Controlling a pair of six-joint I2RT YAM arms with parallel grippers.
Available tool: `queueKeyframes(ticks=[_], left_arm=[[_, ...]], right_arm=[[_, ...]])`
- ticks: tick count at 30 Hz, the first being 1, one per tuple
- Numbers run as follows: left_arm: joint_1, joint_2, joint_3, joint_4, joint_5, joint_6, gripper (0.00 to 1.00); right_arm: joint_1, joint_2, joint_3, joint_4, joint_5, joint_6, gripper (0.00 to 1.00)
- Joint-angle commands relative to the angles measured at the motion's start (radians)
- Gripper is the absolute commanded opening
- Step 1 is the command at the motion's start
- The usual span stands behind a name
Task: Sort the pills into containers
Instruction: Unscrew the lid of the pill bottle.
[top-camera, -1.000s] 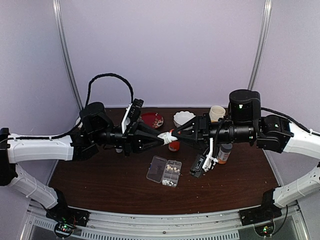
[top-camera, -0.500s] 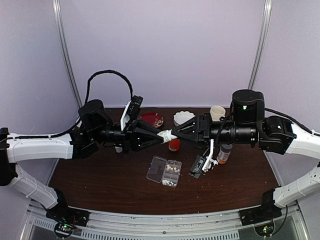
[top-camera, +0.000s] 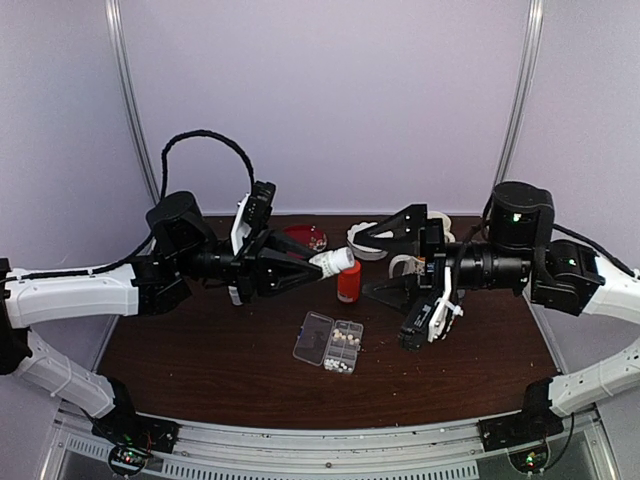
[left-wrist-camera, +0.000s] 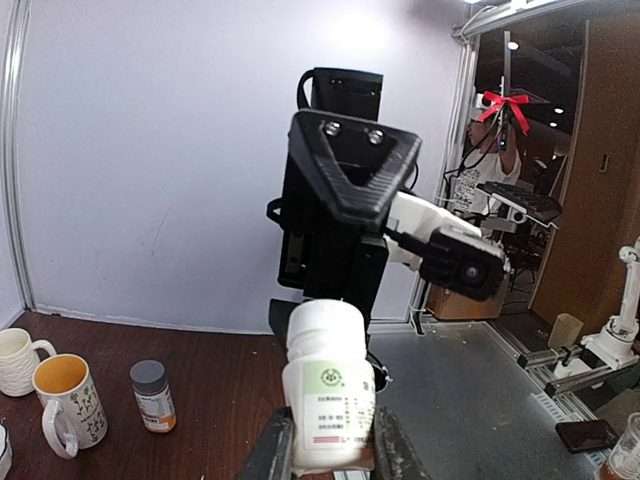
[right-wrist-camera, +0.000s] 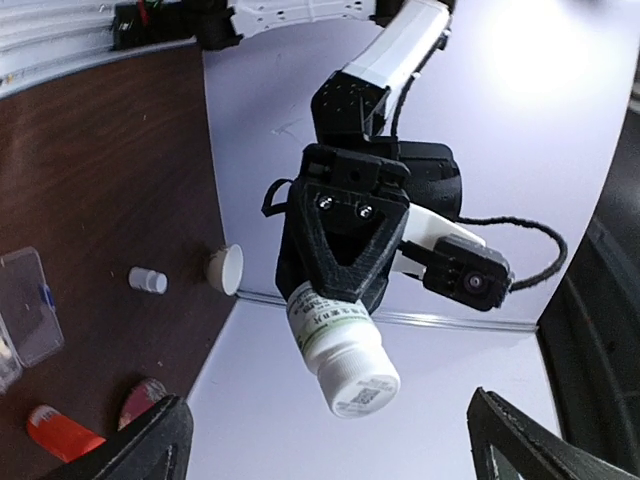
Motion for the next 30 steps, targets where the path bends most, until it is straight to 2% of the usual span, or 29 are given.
queueKeyframes(ticks=[1, 4, 8, 10, 16, 19, 21, 22, 23, 25, 27, 30], left_arm=[[-0.004, -0.031, 0.013, 0.02, 0.001, 0.06, 0.08], [-0.004, -0.045, 0.006, 0.003, -0.016, 0.098, 0.08], [-0.003, -0.064, 0.022, -0.076, -0.036, 0.169, 0.08], [-0.003, -0.07, 0.035, -0.117, -0.042, 0.205, 0.09], [-0.003, -0.083, 0.049, -0.185, -0.063, 0.282, 0.08], [-0.003, -0.082, 0.057, -0.198, -0.063, 0.3, 0.09], [-0.003, -0.082, 0.061, -0.207, -0.065, 0.315, 0.09], [-0.004, -0.083, 0.061, -0.213, -0.068, 0.326, 0.08], [-0.004, -0.085, 0.061, -0.221, -0.073, 0.337, 0.08], [-0.004, -0.092, 0.057, -0.236, -0.089, 0.366, 0.08], [-0.004, -0.103, 0.048, -0.25, -0.105, 0.41, 0.08], [-0.003, -0.121, 0.047, -0.309, -0.132, 0.506, 0.08]], right_arm=[[-0.043, -0.055, -0.031, 0.096, -0.103, 0.499, 1.0], [-0.045, -0.062, -0.057, 0.239, 0.05, 1.03, 1.0], [-0.045, -0.09, -0.039, 0.181, 0.123, 1.532, 1.0], [-0.047, -0.102, -0.02, 0.14, 0.207, 1.818, 1.0], [-0.1, -0.087, 0.062, 0.047, -0.036, 2.364, 1.0], [-0.158, -0.013, 0.135, -0.106, -0.1, 2.593, 1.0], [-0.203, 0.052, 0.159, -0.177, -0.237, 2.769, 1.0], [-0.219, 0.075, 0.13, -0.135, -0.334, 2.879, 1.0], [-0.225, 0.087, 0.085, -0.049, -0.411, 3.067, 1.0], [-0.224, 0.074, -0.045, 0.233, -0.466, 3.364, 1.0], [-0.23, 0.038, -0.138, 0.411, -0.412, 3.566, 1.0], [-0.233, -0.005, -0.18, 0.41, -0.314, 3.689, 0.97]])
